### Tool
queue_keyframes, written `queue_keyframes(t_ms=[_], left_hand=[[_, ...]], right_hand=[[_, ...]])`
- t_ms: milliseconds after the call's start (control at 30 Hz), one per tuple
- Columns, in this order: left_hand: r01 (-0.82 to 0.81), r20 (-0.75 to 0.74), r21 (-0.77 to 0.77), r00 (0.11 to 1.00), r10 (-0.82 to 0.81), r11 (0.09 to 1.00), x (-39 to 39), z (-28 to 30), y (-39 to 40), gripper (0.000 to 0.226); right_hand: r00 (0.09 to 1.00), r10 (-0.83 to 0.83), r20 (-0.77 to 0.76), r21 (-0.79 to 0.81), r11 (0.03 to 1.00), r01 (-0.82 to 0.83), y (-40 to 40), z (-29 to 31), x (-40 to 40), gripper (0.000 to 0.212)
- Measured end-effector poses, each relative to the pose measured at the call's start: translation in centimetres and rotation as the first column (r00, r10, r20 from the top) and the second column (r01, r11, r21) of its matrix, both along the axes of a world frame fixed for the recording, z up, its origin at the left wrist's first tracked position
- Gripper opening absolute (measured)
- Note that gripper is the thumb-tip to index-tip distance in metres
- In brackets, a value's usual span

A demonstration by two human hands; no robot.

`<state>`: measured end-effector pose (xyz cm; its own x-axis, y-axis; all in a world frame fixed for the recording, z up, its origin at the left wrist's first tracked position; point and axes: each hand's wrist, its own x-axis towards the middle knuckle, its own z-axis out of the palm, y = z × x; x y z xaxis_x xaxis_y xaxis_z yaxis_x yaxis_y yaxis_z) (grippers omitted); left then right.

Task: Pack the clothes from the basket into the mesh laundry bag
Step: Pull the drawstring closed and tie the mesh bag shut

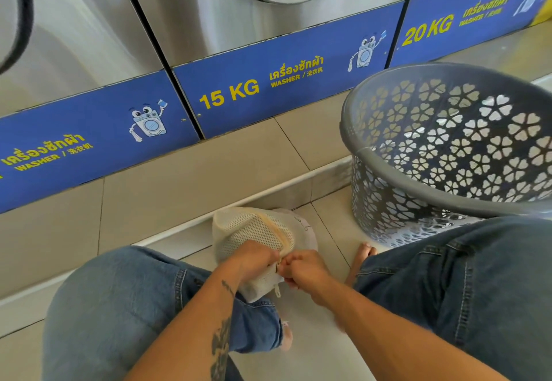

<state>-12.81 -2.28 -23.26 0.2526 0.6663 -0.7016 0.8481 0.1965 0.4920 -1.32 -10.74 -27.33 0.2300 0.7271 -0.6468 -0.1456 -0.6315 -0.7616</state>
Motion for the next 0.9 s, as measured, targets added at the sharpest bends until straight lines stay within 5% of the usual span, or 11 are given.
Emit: queue_keyframes(t_ms=[133, 467, 900], left_hand=[[0.057, 0.056, 0.033, 0.997, -0.059, 0.998, -0.2, -0.2, 0.1, 0.018], [0.195, 0.076, 0.069, 0.977, -0.2, 0.978, -0.1, -0.5, 0.3, 0.021], [-0.151, 0.141, -0.095, 0.977, 0.163, 0.984, 0.2, -0.4, -0.3, 0.023]], right_hand=[[0.999, -0.002, 0.043, 0.026, 1.0, 0.001, 0.1, -0.4, -0.4, 0.026], [0.944, -0.253, -0.21, -0.076, 0.967, 0.242, 0.0, -1.0, -0.3, 0.018], [0.978, -0.128, -0.162, -0.127, 0.986, 0.108, -0.1, -1.2, -0.4, 0.024]])
